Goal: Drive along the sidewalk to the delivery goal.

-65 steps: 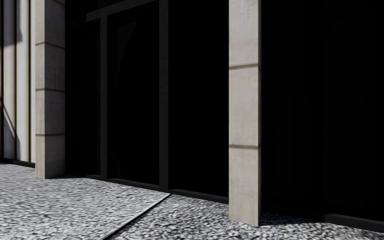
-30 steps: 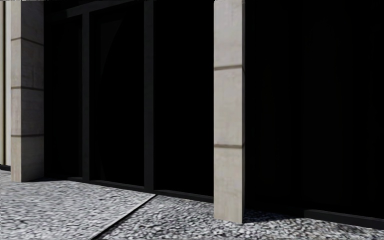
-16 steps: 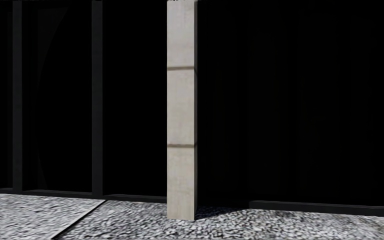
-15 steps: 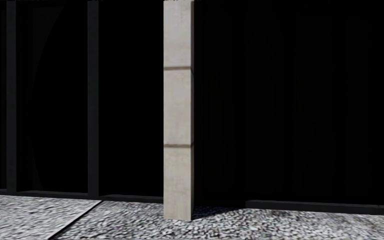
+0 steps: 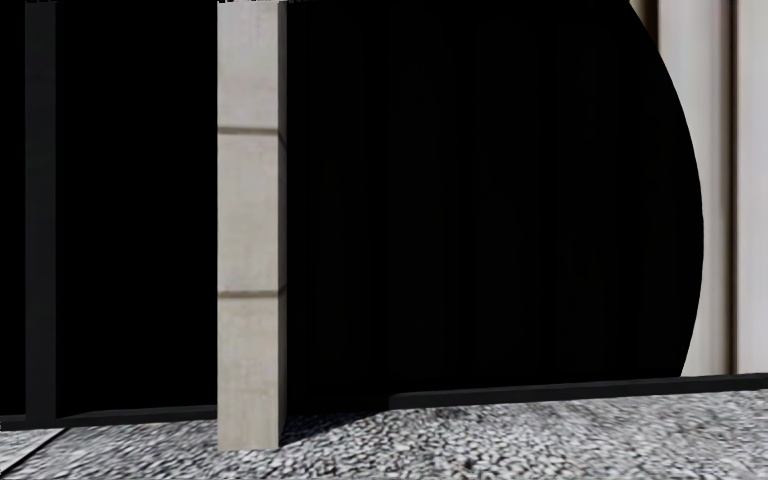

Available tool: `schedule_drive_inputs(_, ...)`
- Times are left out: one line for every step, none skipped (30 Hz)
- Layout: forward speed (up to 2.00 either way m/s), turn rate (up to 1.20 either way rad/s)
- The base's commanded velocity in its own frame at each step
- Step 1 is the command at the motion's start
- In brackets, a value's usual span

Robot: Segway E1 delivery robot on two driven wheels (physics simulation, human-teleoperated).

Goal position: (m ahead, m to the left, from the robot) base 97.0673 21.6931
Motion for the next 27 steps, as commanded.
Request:
schedule_drive_inputs(0.0, -0.61)
schedule_drive_inputs(0.0, -0.61)
schedule_drive_inputs(0.0, -0.61)
schedule_drive_inputs(0.0, -0.61)
schedule_drive_inputs(0.0, -0.61)
schedule_drive_inputs(0.0, -0.61)
schedule_drive_inputs(0.0, -0.61)
schedule_drive_inputs(0.0, -0.61)
schedule_drive_inputs(0.0, -0.61)
schedule_drive_inputs(0.0, -0.61)
schedule_drive_inputs(0.0, -0.61)
schedule_drive_inputs(0.0, -0.61)
schedule_drive_inputs(0.0, -0.61)
schedule_drive_inputs(0.0, -0.61)
schedule_drive_inputs(0.0, -0.61)
schedule_drive_inputs(0.0, -0.61)
schedule_drive_inputs(0.0, -0.61)
schedule_drive_inputs(0.0, -0.64)
schedule_drive_inputs(0.0, -0.68)
schedule_drive_inputs(0.0, -0.68)
schedule_drive_inputs(0.0, -0.7)
schedule_drive_inputs(0.0, -0.71)
schedule_drive_inputs(0.0, -0.71)
schedule_drive_inputs(0.0, -0.71)
schedule_drive_inputs(0.0, -0.71)
schedule_drive_inputs(0.0, -0.71)
schedule_drive_inputs(0.0, -0.71)
